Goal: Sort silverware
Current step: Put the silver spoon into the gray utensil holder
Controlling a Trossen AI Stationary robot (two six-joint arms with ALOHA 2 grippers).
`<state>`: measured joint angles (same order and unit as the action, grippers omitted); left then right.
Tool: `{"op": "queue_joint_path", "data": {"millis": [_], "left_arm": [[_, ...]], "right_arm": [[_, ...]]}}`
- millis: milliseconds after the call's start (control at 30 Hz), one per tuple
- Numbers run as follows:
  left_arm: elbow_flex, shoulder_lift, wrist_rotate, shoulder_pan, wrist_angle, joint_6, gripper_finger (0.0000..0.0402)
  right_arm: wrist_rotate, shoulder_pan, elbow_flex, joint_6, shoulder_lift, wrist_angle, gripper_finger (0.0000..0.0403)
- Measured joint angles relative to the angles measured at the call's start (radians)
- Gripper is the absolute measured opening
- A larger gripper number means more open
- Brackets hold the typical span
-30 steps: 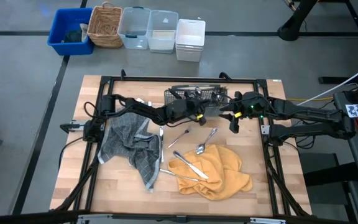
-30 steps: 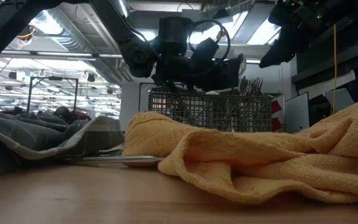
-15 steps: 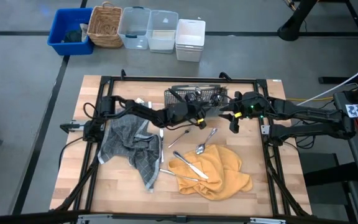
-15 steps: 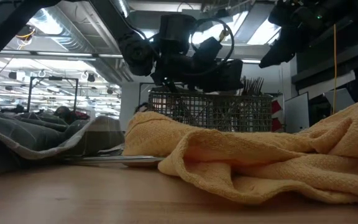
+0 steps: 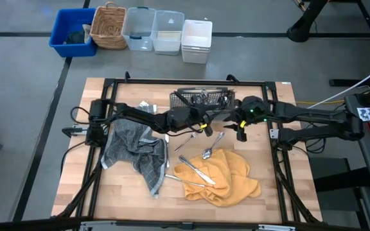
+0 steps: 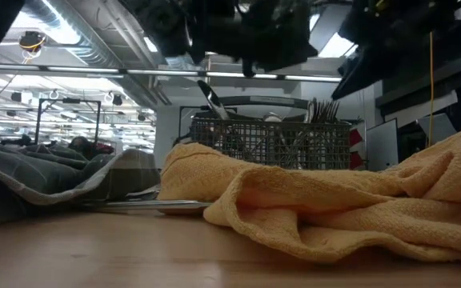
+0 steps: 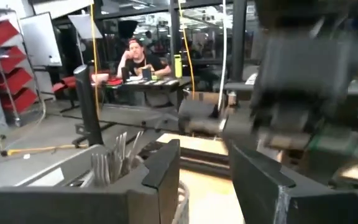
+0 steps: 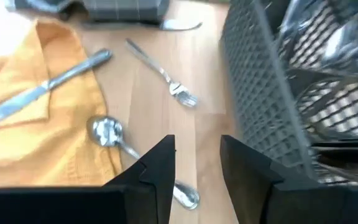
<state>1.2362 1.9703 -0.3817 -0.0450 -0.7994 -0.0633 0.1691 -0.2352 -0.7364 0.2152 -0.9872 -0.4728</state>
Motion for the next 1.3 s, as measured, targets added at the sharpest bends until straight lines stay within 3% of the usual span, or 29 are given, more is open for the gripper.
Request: {"op": "queue_joint_path", "data": {"millis": [133, 400, 600, 767, 900, 1300], "left_arm": [[0.0, -0.079, -0.001, 0.017, 0.148, 0.011, 0.0127], [-0.002, -0.262, -0.001, 0.043, 0.612, 0.134, 0.0127], [-0.002, -0.389, 0.004, 0.055, 0.945, 0.281, 0.0127], [-0.002, -0.479, 0.007, 0.068, 1.159, 0.341, 0.0127], [-0.002, -0.535, 0.008, 0.09, 1.276, 0.345, 0.0127], [-0.002, -0.592, 0.009, 0.142, 1.402, 0.357, 0.0127]], "right_arm": [[0.033, 0.0, 0.0, 0.062, -0.081, 0.006, 0.0128], [0.156, 0.009, 0.0, 0.161, -0.244, 0.055, 0.0128], [0.152, 0.096, 0.001, 0.218, -0.36, 0.171, 0.0128], [0.055, 0.185, 0.001, 0.277, -0.442, 0.226, 0.0128], [-0.024, 0.22, 0.0, 0.288, -0.498, 0.244, 0.0128], [-0.028, 0.223, 0.0, 0.282, -0.631, 0.253, 0.0128]]}}
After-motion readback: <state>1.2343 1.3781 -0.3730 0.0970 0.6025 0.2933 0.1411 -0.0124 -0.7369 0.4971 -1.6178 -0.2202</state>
